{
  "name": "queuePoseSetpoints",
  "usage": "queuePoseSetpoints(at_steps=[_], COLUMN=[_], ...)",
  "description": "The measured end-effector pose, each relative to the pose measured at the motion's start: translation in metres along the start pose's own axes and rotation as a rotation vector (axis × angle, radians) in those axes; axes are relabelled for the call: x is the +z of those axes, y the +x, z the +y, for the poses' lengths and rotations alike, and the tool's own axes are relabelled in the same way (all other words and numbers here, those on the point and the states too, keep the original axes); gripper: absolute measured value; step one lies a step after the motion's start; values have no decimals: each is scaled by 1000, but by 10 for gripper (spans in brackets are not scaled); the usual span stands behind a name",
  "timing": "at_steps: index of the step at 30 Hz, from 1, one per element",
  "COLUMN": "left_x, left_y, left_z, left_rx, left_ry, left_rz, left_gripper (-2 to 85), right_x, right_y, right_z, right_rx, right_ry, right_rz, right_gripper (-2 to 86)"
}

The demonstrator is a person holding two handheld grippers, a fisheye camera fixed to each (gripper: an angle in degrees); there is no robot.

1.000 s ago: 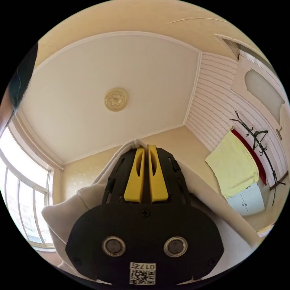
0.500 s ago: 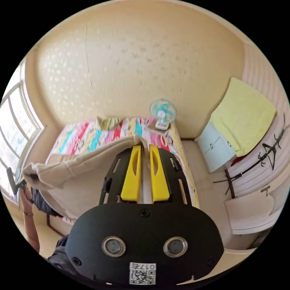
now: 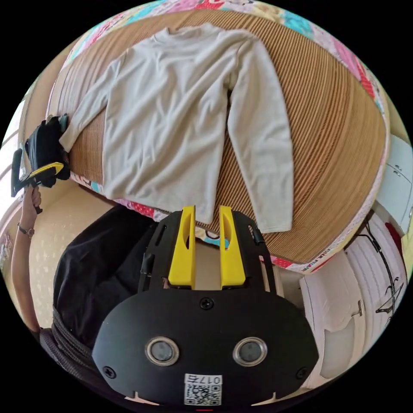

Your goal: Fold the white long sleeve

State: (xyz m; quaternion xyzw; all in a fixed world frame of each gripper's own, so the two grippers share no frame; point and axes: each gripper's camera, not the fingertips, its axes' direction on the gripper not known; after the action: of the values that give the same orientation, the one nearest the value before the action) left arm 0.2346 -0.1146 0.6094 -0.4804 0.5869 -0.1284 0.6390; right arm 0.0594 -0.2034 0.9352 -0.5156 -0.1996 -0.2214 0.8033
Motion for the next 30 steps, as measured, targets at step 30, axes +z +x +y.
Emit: queuePoseSetpoints(at_steps=[30], left_x=[-291], left_y=[-391], left_z=[287], left_rx=[-704], left_ry=[707], left_rz=[798], left_gripper=[-5], right_x=[24], right_y=[168], right_z=[455], right_rx=[256], right_ry=[184], right_rz=[-303], right_gripper=[92])
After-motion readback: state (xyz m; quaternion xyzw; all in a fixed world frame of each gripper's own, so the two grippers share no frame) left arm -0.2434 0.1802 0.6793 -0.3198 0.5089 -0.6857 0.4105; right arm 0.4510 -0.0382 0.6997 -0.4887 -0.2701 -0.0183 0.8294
